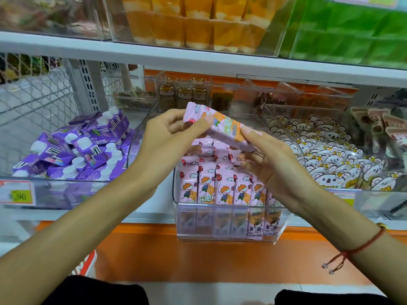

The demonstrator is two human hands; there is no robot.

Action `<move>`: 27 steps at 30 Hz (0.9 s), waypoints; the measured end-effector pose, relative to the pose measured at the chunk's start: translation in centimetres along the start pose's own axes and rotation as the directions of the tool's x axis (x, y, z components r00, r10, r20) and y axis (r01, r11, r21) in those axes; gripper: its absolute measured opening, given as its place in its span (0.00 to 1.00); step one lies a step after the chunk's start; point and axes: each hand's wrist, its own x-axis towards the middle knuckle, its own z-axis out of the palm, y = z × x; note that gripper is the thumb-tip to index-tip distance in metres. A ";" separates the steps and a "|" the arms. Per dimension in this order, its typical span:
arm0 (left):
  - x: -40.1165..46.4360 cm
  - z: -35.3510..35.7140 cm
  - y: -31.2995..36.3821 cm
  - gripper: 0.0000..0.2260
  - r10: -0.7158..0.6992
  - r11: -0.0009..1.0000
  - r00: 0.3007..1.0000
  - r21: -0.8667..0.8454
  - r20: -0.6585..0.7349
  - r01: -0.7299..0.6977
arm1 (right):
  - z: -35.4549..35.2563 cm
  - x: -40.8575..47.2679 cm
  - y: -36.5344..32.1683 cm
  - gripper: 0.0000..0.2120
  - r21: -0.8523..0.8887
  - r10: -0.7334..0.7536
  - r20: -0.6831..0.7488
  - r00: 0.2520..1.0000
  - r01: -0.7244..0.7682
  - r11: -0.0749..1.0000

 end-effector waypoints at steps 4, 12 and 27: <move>0.0 -0.8 0.3 0.17 0.229 0.950 0.962 0.181 0.149 -0.254 | -0.7 0.2 0.3 0.18 -0.164 -0.169 0.017 0.985 0.170 0.972; 0.1 -1.7 -0.1 0.17 0.433 0.794 0.861 0.340 0.266 -0.504 | -1.3 0.5 1.0 0.19 -0.525 -0.462 0.069 0.884 0.426 0.737; 10.5 1.7 -3.2 0.15 0.327 0.472 0.941 0.848 0.086 -0.242 | -1.7 1.5 2.7 0.28 -0.915 -0.186 0.317 0.930 0.352 0.200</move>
